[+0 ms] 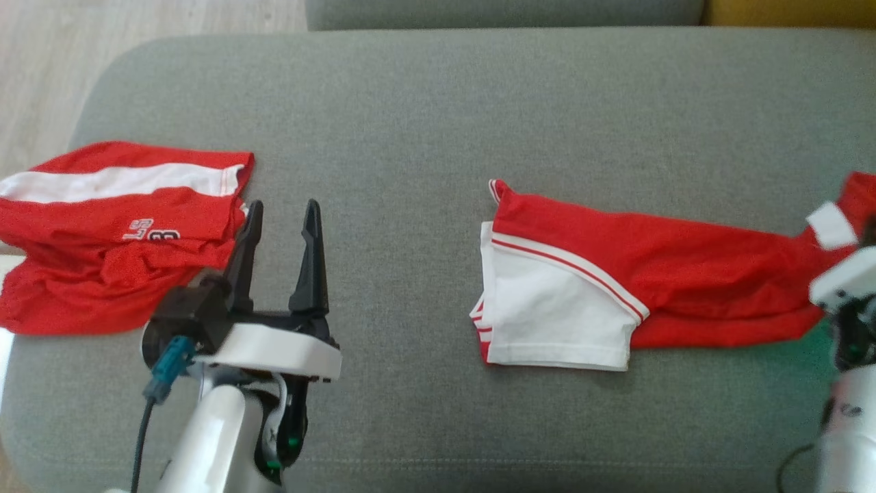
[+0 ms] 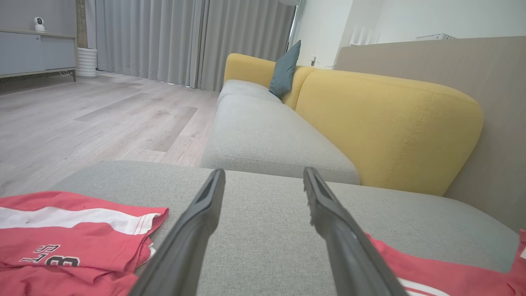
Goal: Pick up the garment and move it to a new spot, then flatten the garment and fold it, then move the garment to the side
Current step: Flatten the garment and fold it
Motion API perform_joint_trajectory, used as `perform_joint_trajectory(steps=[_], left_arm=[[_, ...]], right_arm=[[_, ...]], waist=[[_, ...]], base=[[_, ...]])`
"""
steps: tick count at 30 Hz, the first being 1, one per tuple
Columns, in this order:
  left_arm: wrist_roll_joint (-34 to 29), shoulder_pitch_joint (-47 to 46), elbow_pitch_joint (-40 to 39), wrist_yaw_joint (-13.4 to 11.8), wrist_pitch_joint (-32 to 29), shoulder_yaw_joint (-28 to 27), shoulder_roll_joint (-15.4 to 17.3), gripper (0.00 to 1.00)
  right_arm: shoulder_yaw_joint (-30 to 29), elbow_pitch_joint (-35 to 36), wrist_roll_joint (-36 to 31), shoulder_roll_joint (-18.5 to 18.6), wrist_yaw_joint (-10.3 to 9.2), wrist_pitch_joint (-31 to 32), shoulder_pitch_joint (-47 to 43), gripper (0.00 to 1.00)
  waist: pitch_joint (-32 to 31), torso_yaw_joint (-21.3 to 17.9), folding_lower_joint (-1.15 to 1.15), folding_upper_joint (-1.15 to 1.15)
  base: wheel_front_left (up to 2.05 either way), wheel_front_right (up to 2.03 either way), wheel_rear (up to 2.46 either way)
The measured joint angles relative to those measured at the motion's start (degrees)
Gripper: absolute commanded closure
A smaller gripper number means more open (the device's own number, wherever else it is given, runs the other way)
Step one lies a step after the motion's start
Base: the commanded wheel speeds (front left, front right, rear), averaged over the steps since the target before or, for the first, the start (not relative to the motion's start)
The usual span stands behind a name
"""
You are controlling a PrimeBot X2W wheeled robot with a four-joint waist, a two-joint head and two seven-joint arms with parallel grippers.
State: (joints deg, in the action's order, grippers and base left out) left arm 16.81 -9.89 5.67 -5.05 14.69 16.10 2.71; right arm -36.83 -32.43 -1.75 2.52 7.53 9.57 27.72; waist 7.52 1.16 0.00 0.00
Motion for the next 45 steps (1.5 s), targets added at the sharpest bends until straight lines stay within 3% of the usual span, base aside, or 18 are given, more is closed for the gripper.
perform_joint_trajectory(steps=[8,15,25,35,36,37,45], left_arm=[[-0.01,1.91,0.27,0.01,0.00,-0.14,0.01,0.00],[-0.02,3.78,0.45,0.01,0.00,-0.18,0.01,0.00],[-0.01,3.88,0.44,-0.02,0.00,-0.09,0.02,0.00],[1.00,3.88,0.48,-0.49,0.00,0.24,0.02,0.00],[1.00,3.88,0.48,-0.51,0.00,0.22,0.02,0.00],[1.00,3.88,0.48,-0.51,0.00,0.24,0.02,0.00],[1.00,3.88,0.58,-0.58,0.00,0.03,0.02,0.00]], right_arm=[[17.79,2.33,19.06,0.04,0.00,0.78,-0.85,1.00],[35.30,4.47,36.49,0.19,0.00,-1.45,-6.91,1.00],[56.68,-2.71,49.77,0.29,0.00,-13.00,-8.25,1.00],[71.30,-14.46,57.92,0.53,0.00,-20.02,-1.86,1.00],[72.50,-15.25,58.54,0.58,0.00,-20.50,-1.61,0.69],[73.76,-15.64,59.45,0.66,0.00,-20.80,-1.33,0.02],[86.30,-11.58,66.38,1.01,0.00,-21.50,1.01,0.00]], waist=[[-3.27,0.78,0.00,0.00],[-5.23,1.98,0.00,0.00],[-4.54,3.98,0.00,0.00],[-3.85,5.78,0.00,0.00],[-3.78,5.84,0.00,0.00],[-3.73,5.88,0.00,0.00],[-3.85,5.24,0.00,0.00]], base=[[0.00,0.00,0.00],[0.00,0.00,0.00],[0.00,0.00,0.00],[0.00,0.00,0.00],[0.00,0.00,0.00],[0.00,0.00,0.00],[0.00,0.00,0.00]])
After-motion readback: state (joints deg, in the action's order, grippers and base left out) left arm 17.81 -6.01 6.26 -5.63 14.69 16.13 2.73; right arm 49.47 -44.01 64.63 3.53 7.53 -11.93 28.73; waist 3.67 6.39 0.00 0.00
